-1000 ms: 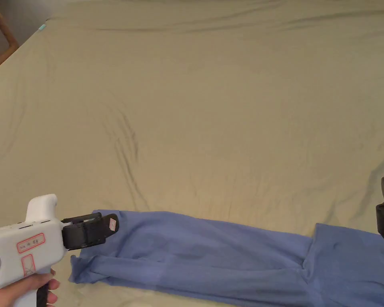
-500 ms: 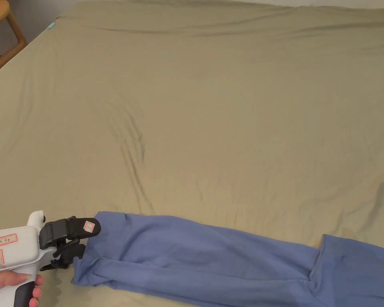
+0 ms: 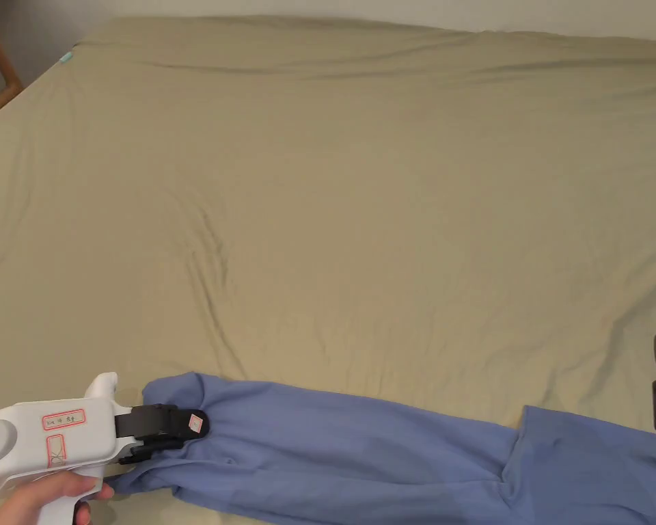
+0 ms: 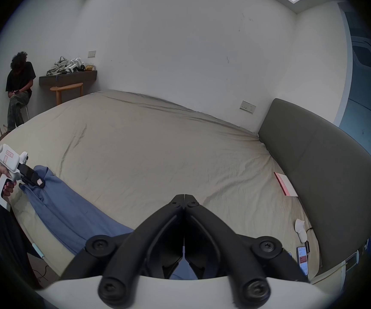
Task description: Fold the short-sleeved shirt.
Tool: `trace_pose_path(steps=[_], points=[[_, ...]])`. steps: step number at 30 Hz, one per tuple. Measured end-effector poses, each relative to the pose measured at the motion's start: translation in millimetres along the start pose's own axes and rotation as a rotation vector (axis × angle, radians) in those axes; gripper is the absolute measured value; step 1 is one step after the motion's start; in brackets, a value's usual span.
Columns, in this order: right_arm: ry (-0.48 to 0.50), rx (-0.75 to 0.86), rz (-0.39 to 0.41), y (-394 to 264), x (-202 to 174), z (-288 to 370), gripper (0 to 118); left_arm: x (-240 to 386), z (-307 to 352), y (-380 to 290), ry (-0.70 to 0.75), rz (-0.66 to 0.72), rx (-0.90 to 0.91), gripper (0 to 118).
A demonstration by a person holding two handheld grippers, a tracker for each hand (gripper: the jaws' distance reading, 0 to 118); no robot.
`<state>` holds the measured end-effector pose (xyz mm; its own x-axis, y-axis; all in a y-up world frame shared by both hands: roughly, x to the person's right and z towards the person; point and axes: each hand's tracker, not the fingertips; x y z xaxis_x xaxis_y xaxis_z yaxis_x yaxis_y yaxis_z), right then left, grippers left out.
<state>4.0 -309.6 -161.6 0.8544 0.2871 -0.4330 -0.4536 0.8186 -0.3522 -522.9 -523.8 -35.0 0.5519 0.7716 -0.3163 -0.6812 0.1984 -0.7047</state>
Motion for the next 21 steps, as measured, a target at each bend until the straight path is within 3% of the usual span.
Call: trace_pose_path(steps=[10,21], points=[[-0.001,-0.004,0.009,1,0,2,2,8,21,4,0.109,-0.075,-0.001,11],[-0.003,-0.004,-0.002,2,1,6,2,1,78,11,0.227,-0.121,0.115,11]])
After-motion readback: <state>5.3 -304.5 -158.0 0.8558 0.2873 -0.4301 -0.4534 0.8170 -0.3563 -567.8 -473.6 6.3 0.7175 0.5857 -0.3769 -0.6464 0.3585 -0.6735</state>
